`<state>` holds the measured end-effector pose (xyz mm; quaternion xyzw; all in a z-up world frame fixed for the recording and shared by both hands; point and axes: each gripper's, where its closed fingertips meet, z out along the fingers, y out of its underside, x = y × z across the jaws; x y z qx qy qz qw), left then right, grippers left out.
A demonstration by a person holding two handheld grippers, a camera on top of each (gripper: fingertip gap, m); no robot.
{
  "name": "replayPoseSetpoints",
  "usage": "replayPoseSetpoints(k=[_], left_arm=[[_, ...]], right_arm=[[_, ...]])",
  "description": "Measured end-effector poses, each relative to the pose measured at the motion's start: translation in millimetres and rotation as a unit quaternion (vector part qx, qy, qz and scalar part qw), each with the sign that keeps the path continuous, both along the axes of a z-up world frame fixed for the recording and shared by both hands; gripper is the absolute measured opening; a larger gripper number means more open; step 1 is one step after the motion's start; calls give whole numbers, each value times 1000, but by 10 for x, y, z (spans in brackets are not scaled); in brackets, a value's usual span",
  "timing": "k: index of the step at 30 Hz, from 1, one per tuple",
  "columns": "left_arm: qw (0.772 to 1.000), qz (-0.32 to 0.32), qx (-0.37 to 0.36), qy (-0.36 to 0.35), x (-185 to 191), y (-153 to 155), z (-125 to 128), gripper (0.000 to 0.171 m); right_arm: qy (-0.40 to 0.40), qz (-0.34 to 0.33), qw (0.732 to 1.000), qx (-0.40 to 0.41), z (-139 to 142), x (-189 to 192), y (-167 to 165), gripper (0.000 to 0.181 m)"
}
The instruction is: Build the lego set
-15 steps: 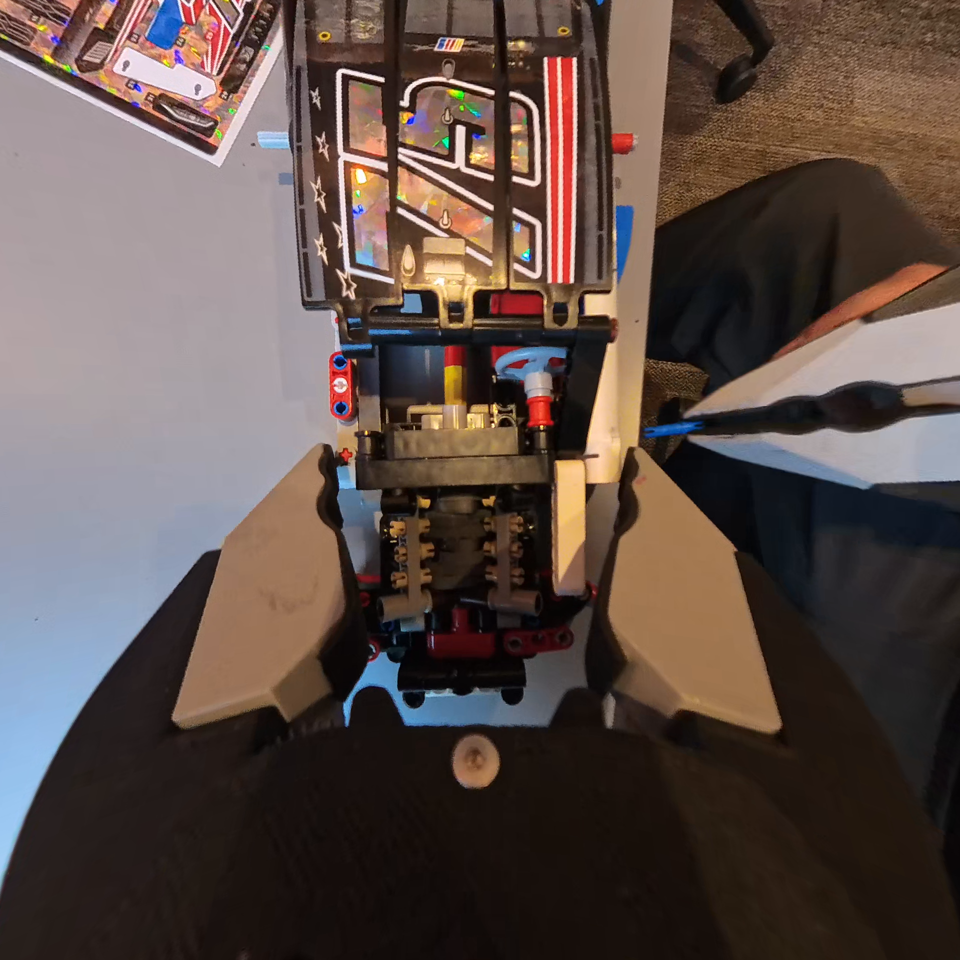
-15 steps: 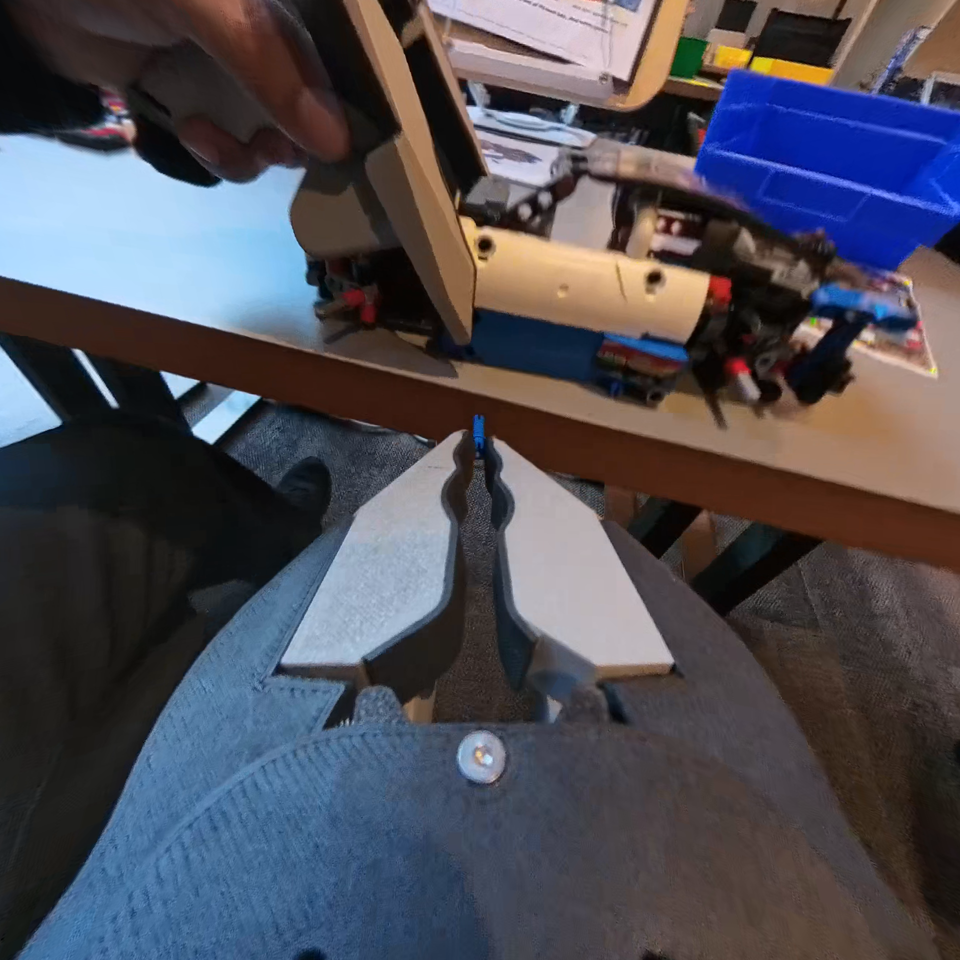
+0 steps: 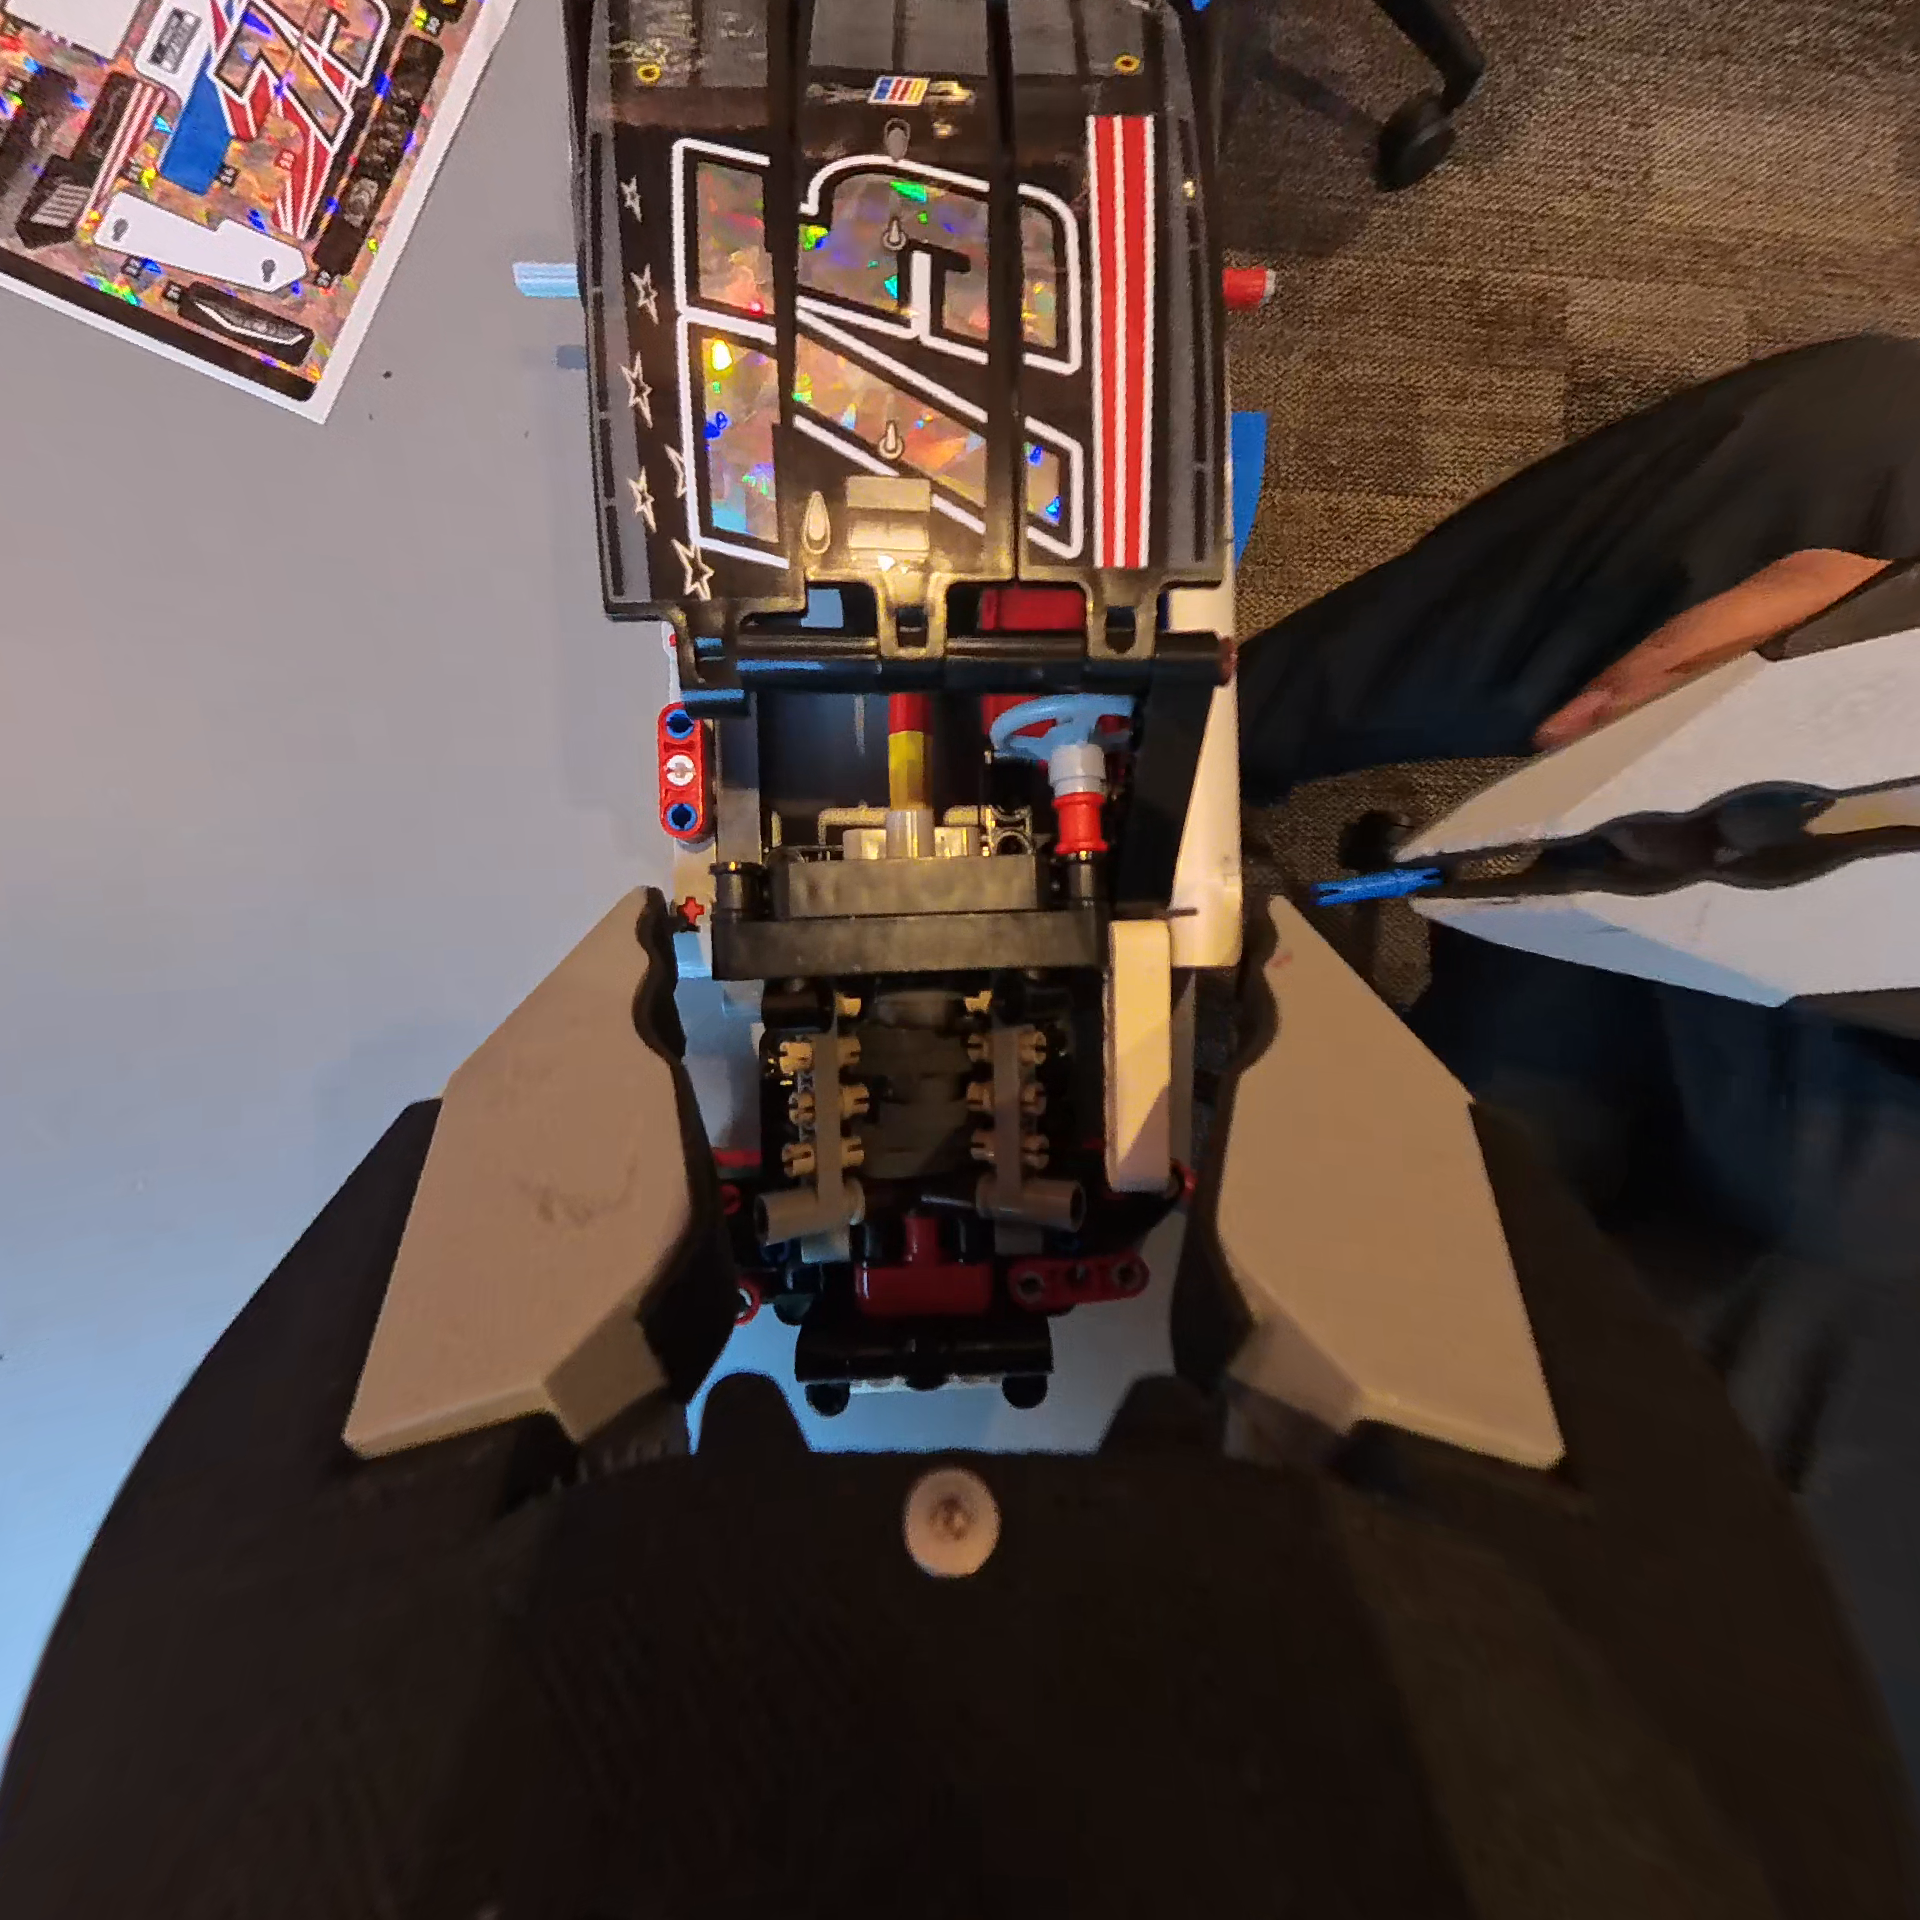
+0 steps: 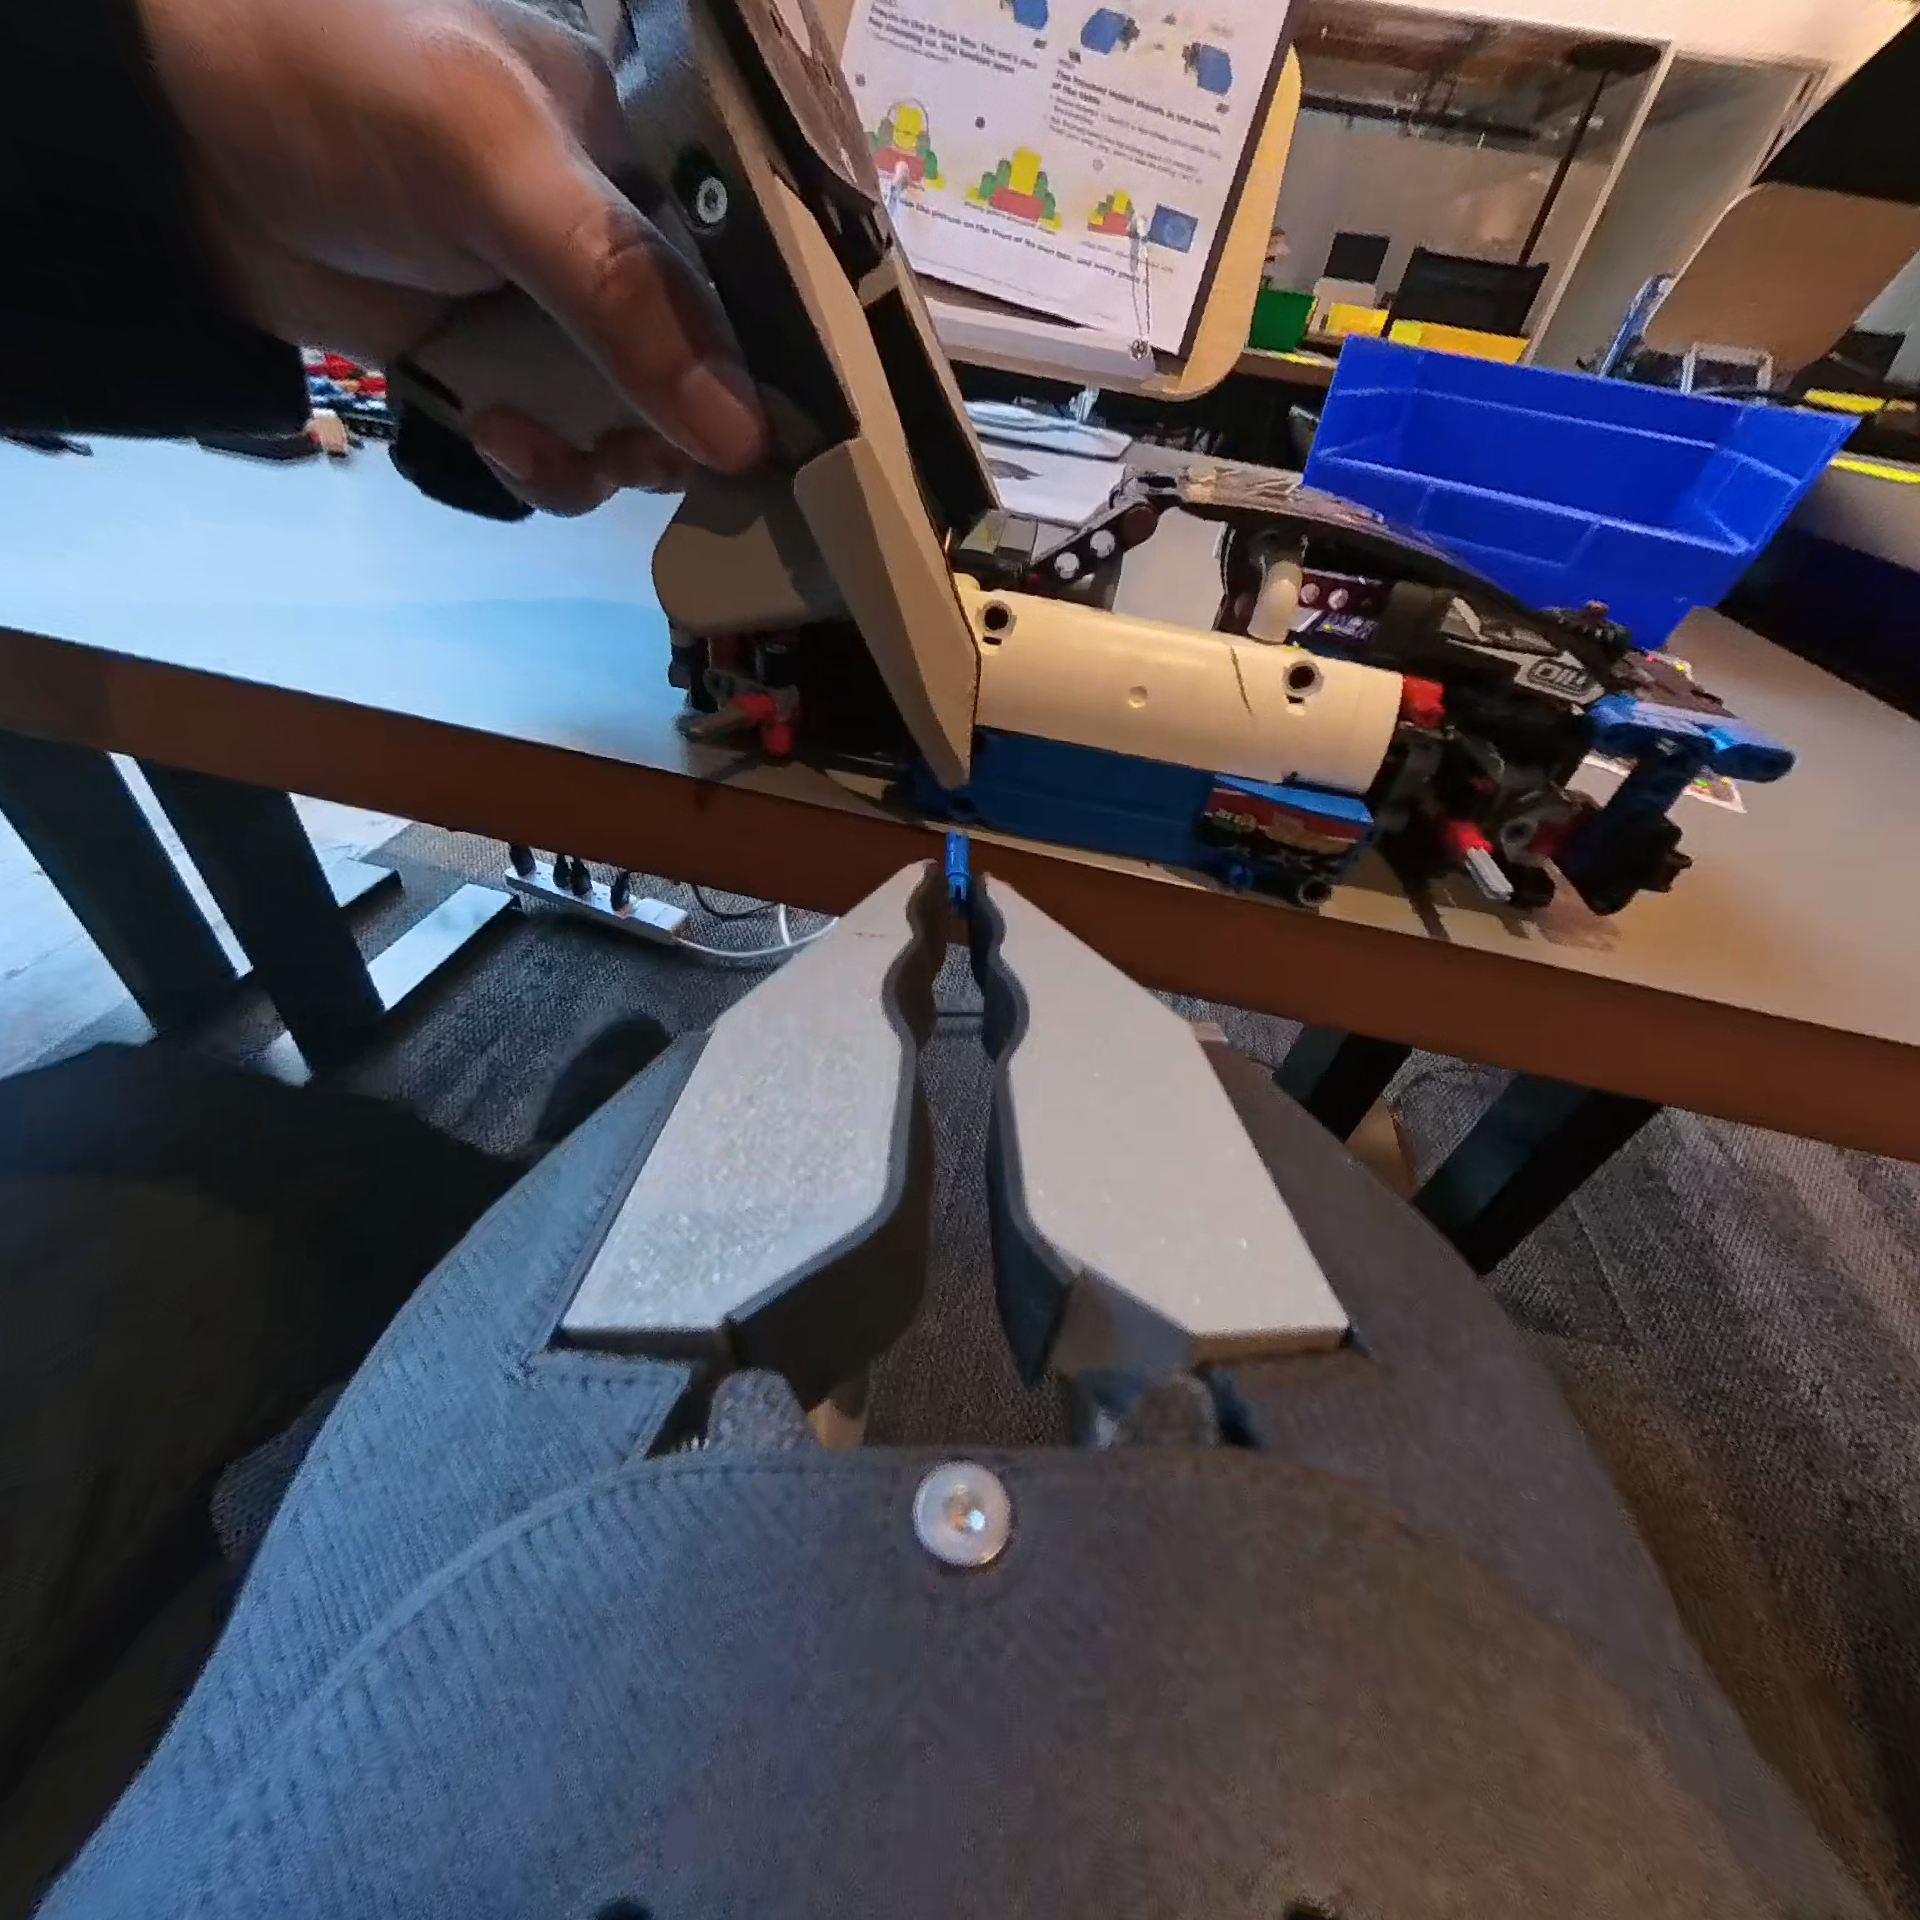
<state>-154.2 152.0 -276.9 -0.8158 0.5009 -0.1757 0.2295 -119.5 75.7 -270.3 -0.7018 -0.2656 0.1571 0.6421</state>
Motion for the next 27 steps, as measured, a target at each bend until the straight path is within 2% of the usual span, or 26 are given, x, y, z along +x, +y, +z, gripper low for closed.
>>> replayPoseSetpoints(k=[8,12,27], left_arm=[[1000,3,14,-13,17,-16,18,105],[1000,-8,17,-14,33,-41,20,104],[1000,-3,16,-13,48,-107,20,104]], right_arm=[[-8,8,1000,5,-120,-104,3,2],[-31,-5,999,21,-114,-110,82,2],[-4,-8,1000,28,-54,-50,107,1]])
